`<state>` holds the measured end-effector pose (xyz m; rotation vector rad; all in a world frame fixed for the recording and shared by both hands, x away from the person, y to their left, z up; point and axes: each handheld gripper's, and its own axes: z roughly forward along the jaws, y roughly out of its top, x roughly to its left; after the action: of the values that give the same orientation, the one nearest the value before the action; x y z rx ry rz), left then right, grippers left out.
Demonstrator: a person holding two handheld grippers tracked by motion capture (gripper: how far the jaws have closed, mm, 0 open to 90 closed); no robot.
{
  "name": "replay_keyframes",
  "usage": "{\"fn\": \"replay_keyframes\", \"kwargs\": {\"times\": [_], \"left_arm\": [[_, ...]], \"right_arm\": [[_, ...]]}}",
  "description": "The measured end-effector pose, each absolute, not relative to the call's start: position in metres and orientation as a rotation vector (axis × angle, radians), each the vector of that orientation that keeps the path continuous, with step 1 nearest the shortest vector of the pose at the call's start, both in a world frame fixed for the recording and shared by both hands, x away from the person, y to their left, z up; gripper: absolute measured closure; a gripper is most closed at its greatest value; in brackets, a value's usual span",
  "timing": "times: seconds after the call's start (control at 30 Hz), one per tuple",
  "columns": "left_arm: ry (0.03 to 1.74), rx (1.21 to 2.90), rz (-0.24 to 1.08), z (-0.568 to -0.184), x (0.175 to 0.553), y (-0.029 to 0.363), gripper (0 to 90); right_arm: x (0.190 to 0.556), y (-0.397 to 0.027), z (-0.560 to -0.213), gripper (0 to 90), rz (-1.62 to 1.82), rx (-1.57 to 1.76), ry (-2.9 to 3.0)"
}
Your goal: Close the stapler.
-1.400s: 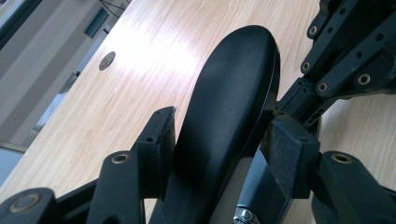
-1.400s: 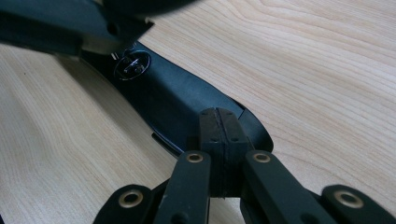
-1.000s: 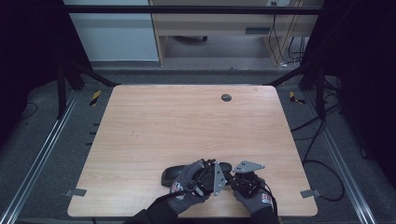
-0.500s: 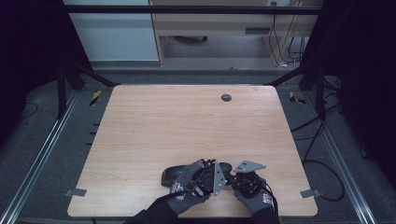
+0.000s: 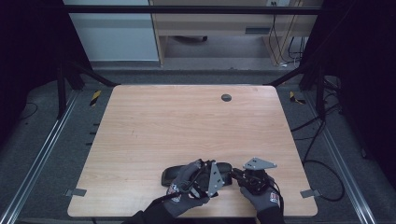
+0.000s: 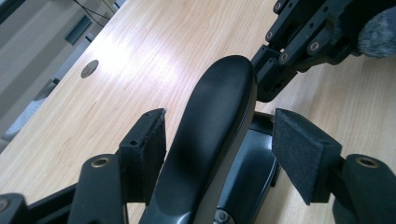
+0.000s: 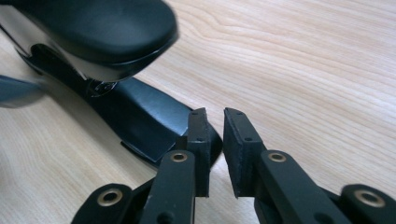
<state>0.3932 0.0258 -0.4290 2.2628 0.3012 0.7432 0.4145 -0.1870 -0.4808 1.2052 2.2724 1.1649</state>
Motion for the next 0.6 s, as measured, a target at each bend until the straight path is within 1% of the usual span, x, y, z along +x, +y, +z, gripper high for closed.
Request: {"fn": "replay_keyframes", "kwargs": {"times": [0.27, 0.5, 0.6], "left_arm": [[0.363, 2.197, 0.702, -0.416, 0.395, 0.045, 33.5], [0.419, 2.154, 0.709, -0.408, 0.398, 0.062, 33.1], [0.446, 2.141, 0.708, -0.406, 0.399, 0.071, 32.9]], "right_arm": [[0.415, -0.193, -0.477, 79.8, 1.176, 1.230, 2.238], [0.415, -0.198, -0.471, 89.6, 1.179, 1.232, 2.219], [0.414, -0.200, -0.468, 90.0, 1.179, 1.231, 2.199]]}}
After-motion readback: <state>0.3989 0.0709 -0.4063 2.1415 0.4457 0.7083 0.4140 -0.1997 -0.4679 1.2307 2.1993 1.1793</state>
